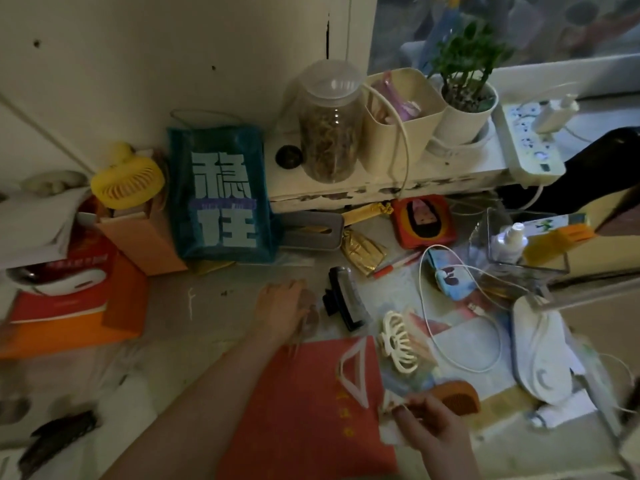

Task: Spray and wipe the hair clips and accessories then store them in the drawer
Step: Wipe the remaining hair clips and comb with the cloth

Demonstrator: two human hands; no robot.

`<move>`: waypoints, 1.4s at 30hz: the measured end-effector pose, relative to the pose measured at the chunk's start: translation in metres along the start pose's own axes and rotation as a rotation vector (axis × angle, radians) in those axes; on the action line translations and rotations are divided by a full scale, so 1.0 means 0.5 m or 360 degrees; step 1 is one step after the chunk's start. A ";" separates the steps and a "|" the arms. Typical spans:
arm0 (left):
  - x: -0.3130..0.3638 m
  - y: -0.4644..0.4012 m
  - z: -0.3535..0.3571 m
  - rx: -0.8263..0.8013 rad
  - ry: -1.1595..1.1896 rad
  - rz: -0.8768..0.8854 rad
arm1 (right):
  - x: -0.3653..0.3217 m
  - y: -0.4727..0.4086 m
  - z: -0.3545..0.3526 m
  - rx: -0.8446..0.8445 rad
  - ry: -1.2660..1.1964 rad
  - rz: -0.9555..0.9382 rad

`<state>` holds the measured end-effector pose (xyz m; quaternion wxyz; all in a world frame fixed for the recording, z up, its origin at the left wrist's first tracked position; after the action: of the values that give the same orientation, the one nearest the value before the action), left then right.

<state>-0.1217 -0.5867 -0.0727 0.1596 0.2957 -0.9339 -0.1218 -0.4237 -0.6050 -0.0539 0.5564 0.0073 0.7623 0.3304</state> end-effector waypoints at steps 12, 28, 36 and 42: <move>-0.025 -0.030 0.022 -0.0180 0.0134 -0.0102 | 0.003 -0.026 -0.022 0.0040 -0.0019 0.0117; -0.082 0.131 -0.144 0.0376 0.1146 -0.0481 | -0.096 0.009 0.021 -0.0076 -0.0024 0.0010; -0.021 0.204 -0.335 0.0621 0.1340 -0.0245 | -0.251 0.057 0.029 -0.0081 -0.0042 -0.0339; 0.036 0.273 -0.450 0.0729 0.1433 -0.0036 | -0.315 0.075 0.030 -0.0142 -0.0219 -0.0360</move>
<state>-0.1222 -0.5188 0.1821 0.4763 0.3564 -0.7719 0.2243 -0.3646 -0.6279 0.0959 0.6409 -0.0807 0.7028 0.2980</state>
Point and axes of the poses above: each hand's wrist, its own y-axis away from the middle knuckle, its own z-axis out of the palm, x = y × z, the point moved 9 cm from there along -y, towards the middle knuckle, and after that the axes turned 3 degrees about y, right-handed, at the moved point
